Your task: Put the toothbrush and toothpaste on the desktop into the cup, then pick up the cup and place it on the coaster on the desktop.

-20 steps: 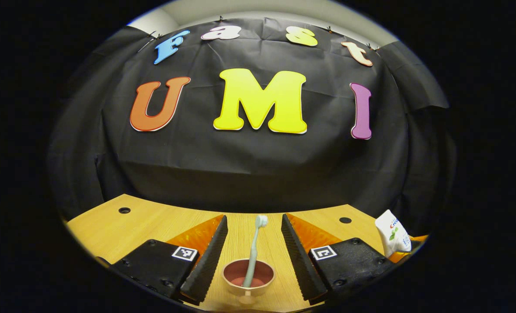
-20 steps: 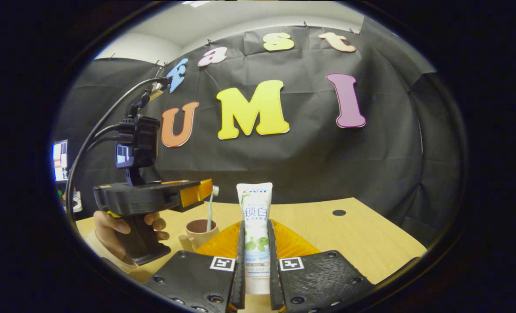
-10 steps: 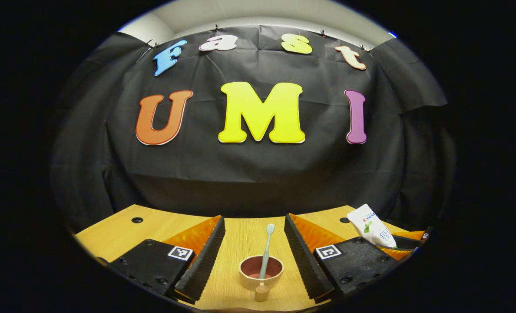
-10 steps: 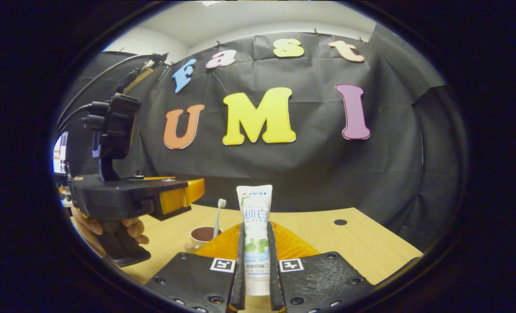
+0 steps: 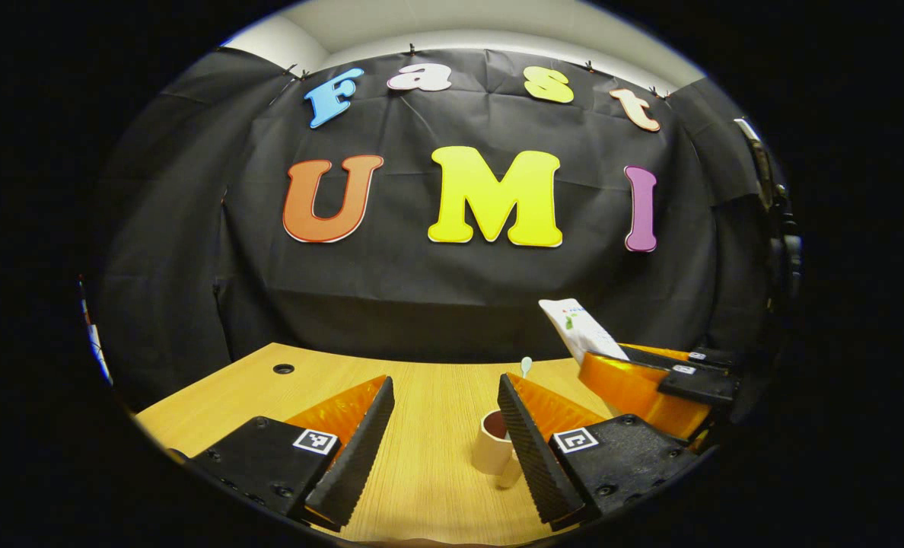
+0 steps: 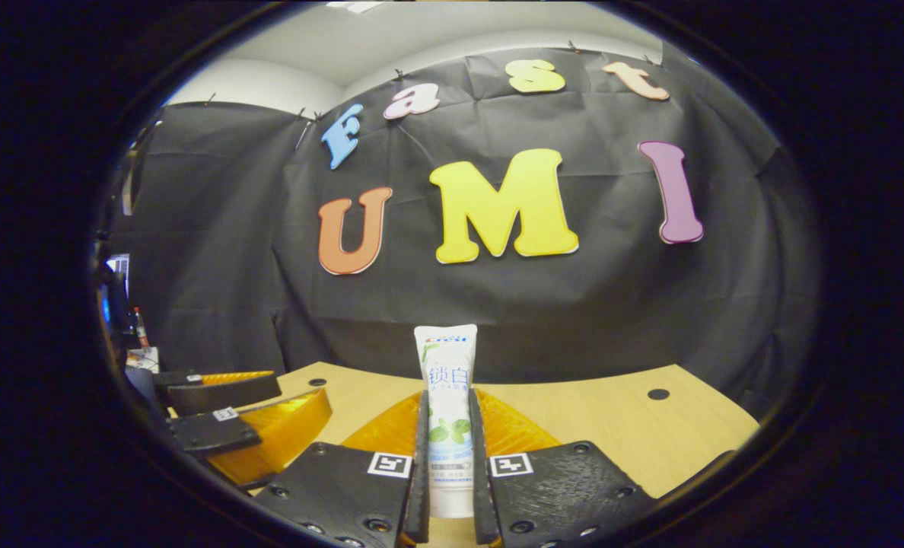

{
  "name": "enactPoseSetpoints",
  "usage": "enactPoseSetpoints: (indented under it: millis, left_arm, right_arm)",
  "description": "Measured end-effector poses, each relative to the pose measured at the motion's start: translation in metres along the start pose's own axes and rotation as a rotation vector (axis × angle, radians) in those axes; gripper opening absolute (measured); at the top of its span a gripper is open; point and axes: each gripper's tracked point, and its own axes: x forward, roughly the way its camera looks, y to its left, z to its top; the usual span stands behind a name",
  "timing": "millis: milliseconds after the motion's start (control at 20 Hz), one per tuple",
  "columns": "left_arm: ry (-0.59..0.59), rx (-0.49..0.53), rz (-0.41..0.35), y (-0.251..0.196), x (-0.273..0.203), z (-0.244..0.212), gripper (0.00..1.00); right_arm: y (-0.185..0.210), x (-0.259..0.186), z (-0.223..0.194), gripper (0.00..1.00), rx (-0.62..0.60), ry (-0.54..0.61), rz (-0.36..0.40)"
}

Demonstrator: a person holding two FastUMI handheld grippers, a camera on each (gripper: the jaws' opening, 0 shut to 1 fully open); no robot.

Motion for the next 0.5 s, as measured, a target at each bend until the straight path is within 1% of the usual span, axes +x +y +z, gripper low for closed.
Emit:
enactPoseSetpoints:
  millis: [50, 300, 500]
  left_arm:
    - [-0.002, -0.002, 0.002, 0.004, -0.005, -0.003, 0.88]
    - [0.007, -0.042, 0.026, 0.028, -0.016, -0.017, 0.88]
    - [0.046, -0.039, 0.03, 0.038, -0.015, -0.033, 0.88]
  right_arm:
    - [0.005, 0.009, -0.003, 0.21, 0.001, 0.013, -0.001]
    - [0.007, 0.037, -0.025, 0.23, 0.016, 0.061, -0.033]
    - [0.007, 0.047, -0.023, 0.23, 0.019, 0.042, -0.046]
